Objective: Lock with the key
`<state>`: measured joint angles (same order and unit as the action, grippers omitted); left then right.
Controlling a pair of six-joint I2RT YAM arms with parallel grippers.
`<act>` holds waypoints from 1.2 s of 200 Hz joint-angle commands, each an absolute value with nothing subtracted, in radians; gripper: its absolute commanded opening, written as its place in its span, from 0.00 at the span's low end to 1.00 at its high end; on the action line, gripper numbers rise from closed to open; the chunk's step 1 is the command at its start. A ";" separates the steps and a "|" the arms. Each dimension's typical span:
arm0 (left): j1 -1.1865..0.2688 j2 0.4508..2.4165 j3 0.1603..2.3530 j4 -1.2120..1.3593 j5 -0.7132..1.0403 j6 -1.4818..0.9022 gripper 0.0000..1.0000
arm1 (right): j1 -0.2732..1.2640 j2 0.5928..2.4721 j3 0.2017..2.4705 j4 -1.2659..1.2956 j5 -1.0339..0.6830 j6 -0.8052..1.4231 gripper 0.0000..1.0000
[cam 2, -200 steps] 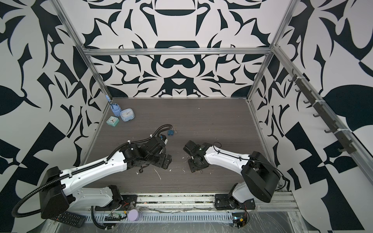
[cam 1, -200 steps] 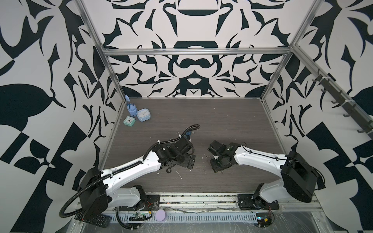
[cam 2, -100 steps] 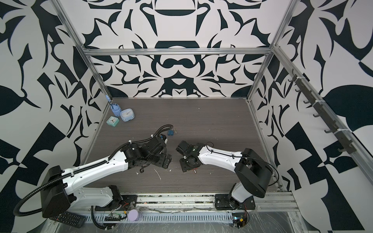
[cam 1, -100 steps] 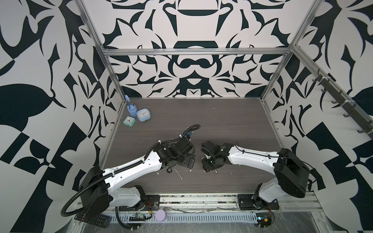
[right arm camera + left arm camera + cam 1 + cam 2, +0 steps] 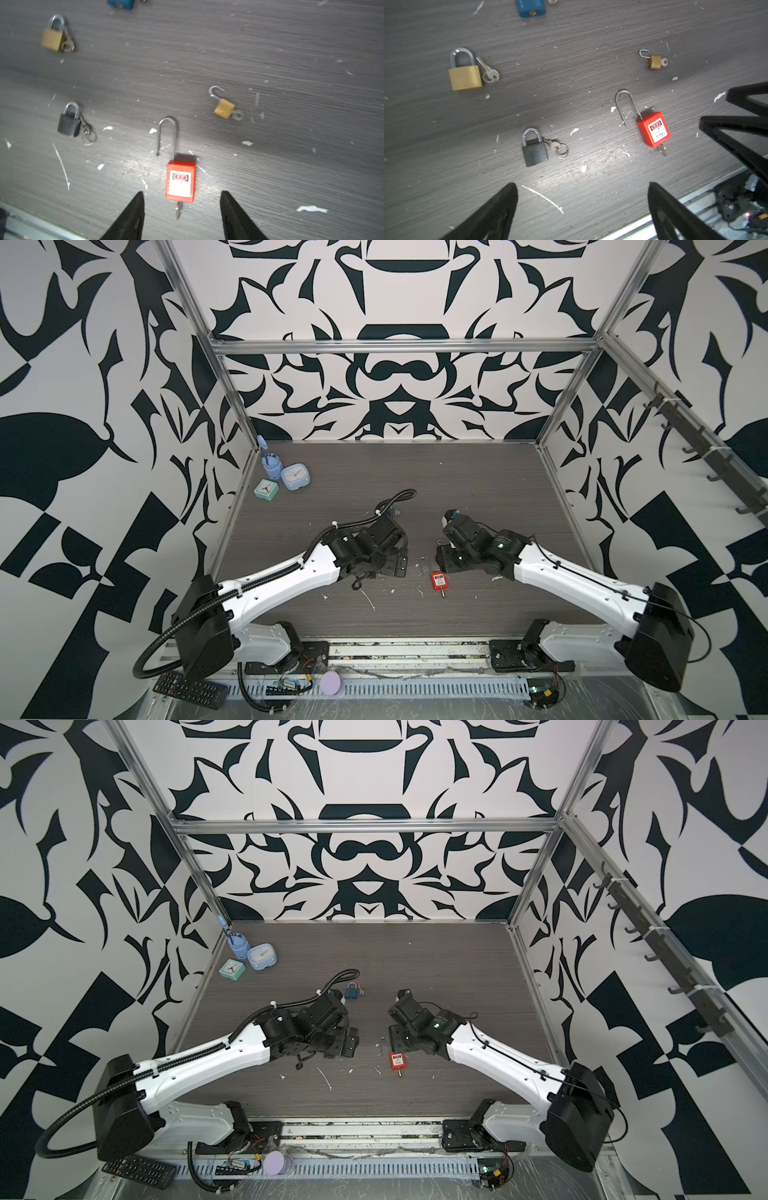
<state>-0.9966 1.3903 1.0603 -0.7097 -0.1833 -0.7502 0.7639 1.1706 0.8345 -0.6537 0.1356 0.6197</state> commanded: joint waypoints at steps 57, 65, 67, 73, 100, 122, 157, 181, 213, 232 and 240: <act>-1.073 1.778 1.361 -0.948 0.059 -1.180 0.99 | 0.710 0.887 0.669 -0.742 0.265 0.633 1.00; -1.086 1.812 1.398 -0.955 0.059 -1.204 0.99 | 0.709 0.863 0.668 -0.762 0.289 0.666 1.00; -1.090 1.822 1.407 -0.957 0.058 -1.210 0.99 | 0.708 0.858 0.667 -0.769 0.294 0.676 1.00; -1.098 1.845 1.435 -0.962 0.057 -1.230 0.99 | 0.707 0.841 0.672 -0.786 0.315 0.705 1.00; -1.112 1.954 1.542 -0.984 0.051 -1.305 1.00 | 0.706 0.786 0.685 -0.855 0.361 0.830 1.00; -1.112 2.023 1.607 -0.996 0.043 -1.355 0.99 | 0.705 0.768 0.688 -0.893 0.384 0.865 1.00; -1.112 2.105 1.702 -1.017 0.035 -1.380 0.90 | 0.705 0.749 0.696 -0.938 0.446 0.875 1.00; -1.114 2.149 1.739 -1.029 0.031 -1.395 0.86 | 0.706 0.730 0.690 -0.929 0.445 0.873 1.00; -1.114 2.219 1.800 -1.060 0.048 -1.400 0.86 | 0.706 0.709 0.670 -0.902 0.439 0.870 1.00; -1.114 2.248 1.834 -1.077 0.049 -1.397 0.75 | 0.706 0.704 0.665 -0.889 0.436 0.862 1.00; -1.114 2.255 1.838 -1.076 0.048 -1.396 0.75 | 0.706 0.702 0.664 -0.886 0.434 0.859 1.00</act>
<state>-1.1130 2.2211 1.8038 -0.9909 0.0498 -1.3773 0.7082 0.7136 0.6674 -0.9028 0.4057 0.8585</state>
